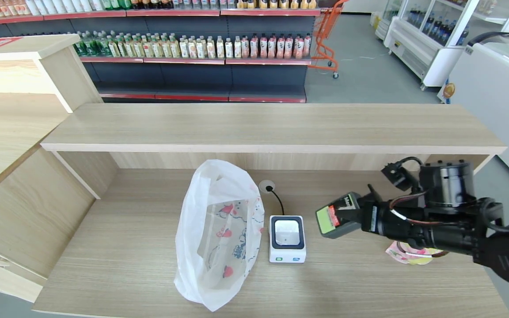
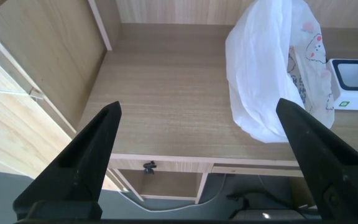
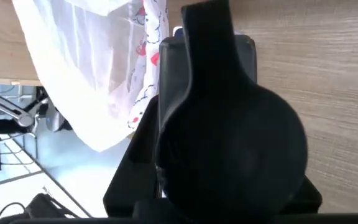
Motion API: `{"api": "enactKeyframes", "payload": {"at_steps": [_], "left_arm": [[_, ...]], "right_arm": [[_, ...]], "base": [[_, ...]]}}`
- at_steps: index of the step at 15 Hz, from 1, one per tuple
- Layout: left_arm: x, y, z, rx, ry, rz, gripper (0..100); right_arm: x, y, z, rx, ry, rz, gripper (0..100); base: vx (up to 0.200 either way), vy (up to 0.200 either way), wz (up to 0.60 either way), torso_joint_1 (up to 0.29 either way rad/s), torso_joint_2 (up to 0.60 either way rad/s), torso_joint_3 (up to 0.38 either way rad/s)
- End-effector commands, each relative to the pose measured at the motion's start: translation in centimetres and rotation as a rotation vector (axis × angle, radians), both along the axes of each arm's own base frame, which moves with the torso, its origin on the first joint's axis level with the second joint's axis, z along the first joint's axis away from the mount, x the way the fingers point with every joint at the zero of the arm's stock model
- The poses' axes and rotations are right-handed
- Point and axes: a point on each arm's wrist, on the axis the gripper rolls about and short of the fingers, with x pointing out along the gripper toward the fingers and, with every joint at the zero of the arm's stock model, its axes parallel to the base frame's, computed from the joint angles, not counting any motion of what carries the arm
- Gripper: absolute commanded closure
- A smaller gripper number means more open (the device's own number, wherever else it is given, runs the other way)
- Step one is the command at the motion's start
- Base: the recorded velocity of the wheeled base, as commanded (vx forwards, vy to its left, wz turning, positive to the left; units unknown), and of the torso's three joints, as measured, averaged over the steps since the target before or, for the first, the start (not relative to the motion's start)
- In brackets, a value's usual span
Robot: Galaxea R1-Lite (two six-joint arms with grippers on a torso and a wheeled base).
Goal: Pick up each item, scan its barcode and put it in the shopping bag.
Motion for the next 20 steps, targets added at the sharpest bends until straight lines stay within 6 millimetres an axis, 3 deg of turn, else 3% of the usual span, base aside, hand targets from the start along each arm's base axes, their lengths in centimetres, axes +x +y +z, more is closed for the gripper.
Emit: {"api": "enactKeyframes", "payload": {"at_steps": [1, 5, 13, 17, 20], "left_arm": [[0.0, 0.0, 0.0, 0.002, 0.001, 0.000, 0], [0.0, 0.0, 0.0, 0.000, 0.001, 0.000, 0], [0.0, 0.0, 0.0, 0.000, 0.001, 0.000, 0], [0.0, 0.0, 0.0, 0.000, 0.001, 0.000, 0], [0.0, 0.0, 0.0, 0.000, 0.001, 0.000, 0]], "right_arm": [[2.7, 4.4, -4.0, -0.052, 0.081, 0.015, 100], [4.1, 6.0, -6.0, -0.070, 0.112, 0.037, 100], [6.5, 9.8, -7.2, -0.046, 0.093, 0.033, 100], [6.6, 9.8, -8.1, -0.065, 0.105, 0.025, 100], [6.5, 9.8, -7.4, -0.054, 0.092, 0.026, 100]], "base": [[0.000, 0.000, 0.00, 0.000, 0.00, 0.000], [0.000, 0.000, 0.00, 0.000, 0.00, 0.000], [0.000, 0.000, 0.00, 0.000, 0.00, 0.000], [0.000, 0.000, 0.00, 0.000, 0.00, 0.000], [0.000, 0.000, 0.00, 0.000, 0.00, 0.000]]}}
